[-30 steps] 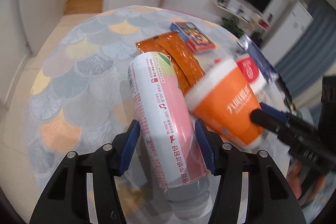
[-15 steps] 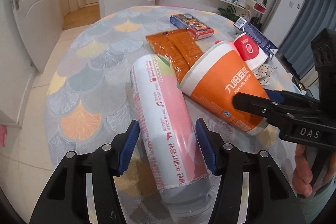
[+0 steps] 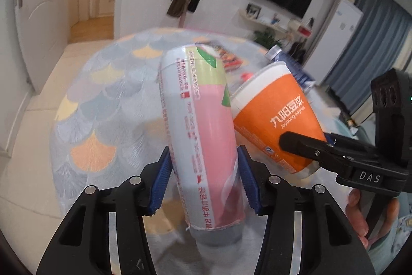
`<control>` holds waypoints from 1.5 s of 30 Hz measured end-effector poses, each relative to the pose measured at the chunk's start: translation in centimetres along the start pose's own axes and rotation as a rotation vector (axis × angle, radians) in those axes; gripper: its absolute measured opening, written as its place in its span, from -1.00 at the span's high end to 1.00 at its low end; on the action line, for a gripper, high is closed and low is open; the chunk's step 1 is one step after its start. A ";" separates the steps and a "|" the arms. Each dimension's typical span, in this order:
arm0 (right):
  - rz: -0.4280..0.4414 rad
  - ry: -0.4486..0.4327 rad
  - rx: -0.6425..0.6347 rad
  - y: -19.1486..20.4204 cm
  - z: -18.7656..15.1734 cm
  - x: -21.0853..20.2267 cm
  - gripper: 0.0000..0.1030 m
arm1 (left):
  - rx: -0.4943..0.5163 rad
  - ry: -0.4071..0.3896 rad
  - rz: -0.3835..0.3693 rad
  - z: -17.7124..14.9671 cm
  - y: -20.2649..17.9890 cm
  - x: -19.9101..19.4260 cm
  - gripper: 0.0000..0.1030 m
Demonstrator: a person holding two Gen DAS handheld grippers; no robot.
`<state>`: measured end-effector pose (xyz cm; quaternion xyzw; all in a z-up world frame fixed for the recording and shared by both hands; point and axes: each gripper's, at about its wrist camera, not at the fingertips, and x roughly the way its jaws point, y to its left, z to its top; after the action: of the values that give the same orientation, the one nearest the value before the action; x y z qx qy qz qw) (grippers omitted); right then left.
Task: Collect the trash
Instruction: 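Carry the tube and orange cup over the basket and open both tools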
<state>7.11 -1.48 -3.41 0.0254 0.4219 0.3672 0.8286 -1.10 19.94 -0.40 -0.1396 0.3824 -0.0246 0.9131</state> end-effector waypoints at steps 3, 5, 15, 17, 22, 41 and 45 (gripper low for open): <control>-0.017 -0.058 0.019 -0.8 0.3 -2.5 0.00 | 0.028 -0.035 -0.040 0.8 -1.4 -0.8 0.07; -0.049 -0.104 0.036 -1.8 0.5 -4.2 0.00 | 0.058 -0.061 -0.067 1.5 -2.8 -1.1 0.08; -0.267 -0.326 0.209 -10.8 -0.3 -14.0 -0.01 | 0.167 -0.107 -0.231 5.5 -11.1 1.2 0.09; -0.342 -0.362 0.252 -13.1 -0.9 -15.9 -0.01 | 0.190 -0.106 -0.263 6.1 -13.1 1.9 0.09; -0.489 -0.422 0.387 -19.1 -3.2 -19.9 -0.01 | 0.277 -0.095 -0.365 7.3 -20.1 4.5 0.09; -0.800 -0.246 0.803 -37.0 -13.2 -18.5 -0.02 | 0.428 0.205 -0.492 3.1 -39.5 21.9 0.09; -0.813 -0.223 0.813 -37.7 -13.6 -18.4 -0.02 | 0.415 0.290 -0.479 2.3 -40.5 25.0 0.09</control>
<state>12.64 -44.19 -12.92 0.2155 0.4151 -0.1764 0.8661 20.72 -22.22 -5.03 -0.0317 0.4516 -0.3350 0.8264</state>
